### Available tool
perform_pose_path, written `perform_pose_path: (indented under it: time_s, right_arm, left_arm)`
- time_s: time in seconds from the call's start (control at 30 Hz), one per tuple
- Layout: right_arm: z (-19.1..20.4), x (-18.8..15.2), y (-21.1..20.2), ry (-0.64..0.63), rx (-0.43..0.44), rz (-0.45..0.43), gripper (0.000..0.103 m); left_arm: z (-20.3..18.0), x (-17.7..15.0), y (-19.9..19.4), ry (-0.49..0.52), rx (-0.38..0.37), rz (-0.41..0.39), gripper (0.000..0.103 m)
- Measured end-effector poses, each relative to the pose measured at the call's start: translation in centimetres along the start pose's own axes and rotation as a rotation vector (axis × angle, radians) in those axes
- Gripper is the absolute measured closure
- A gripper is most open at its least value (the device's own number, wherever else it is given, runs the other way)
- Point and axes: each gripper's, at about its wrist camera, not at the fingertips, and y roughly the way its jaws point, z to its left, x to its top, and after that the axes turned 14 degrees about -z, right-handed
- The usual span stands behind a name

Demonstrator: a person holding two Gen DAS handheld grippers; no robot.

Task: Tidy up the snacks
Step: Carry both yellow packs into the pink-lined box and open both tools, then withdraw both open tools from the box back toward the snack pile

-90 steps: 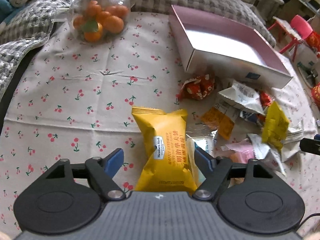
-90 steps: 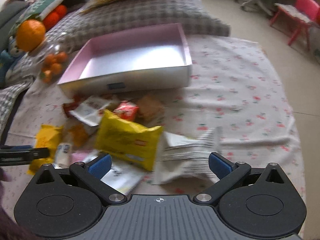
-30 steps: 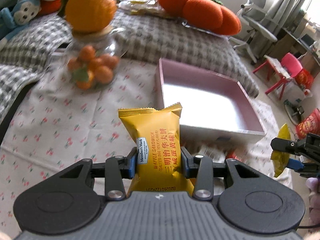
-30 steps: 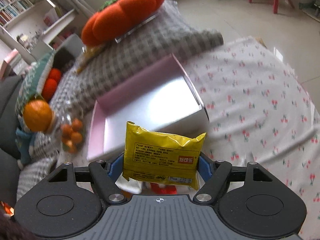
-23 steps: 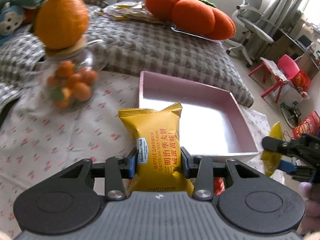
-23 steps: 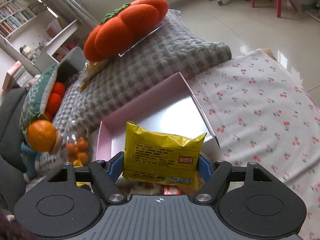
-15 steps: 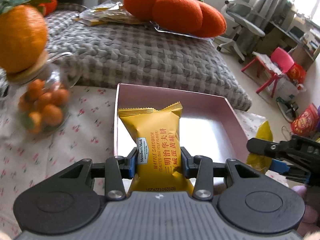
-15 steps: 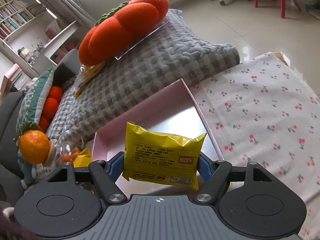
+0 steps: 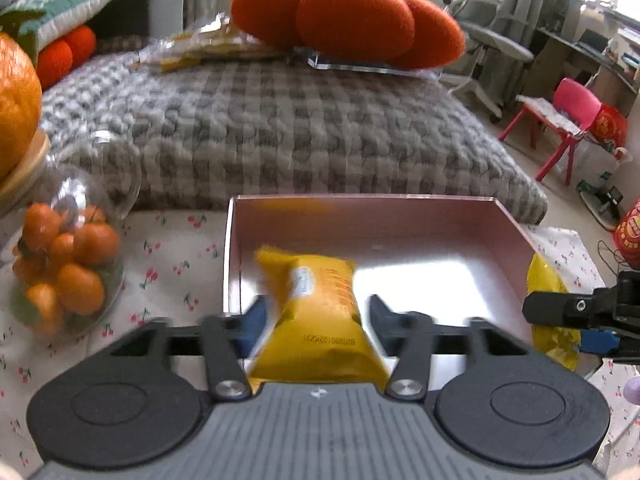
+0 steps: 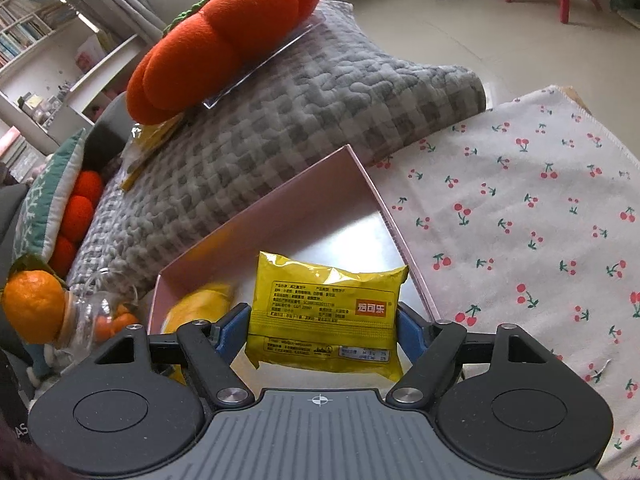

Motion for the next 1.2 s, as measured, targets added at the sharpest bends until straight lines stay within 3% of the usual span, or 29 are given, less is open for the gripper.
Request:
perform_pose_path:
  time_s: [0.3,0.5,0.83,1.2]
  right_arm:
    - [0.1,0.4,-1.3,0.028,-0.004,-0.011,0.013]
    - [0.2,0.4,-3.4,0.021,-0.015,-0.024,0.009]
    - [1.8,-1.1,-8.2,-0.058,-0.002,-0.036,0.007]
    - [3.0,-4.0,-13.0,-0.151,0.026,-0.042,0.004]
  left_arm:
    - [-1.0,0.5,-1.7,0.054,-0.008,-0.043,0.013]
    - [-1.2,0.1,-3.6,0.081,-0.013,-0.029,0.001]
    - [-1.7,-1.2,-7.2,0.098,0.035,0.025,0.0]
    - [-2.8,-3.8,-11.4,0.183,0.034,0.066,0.0]
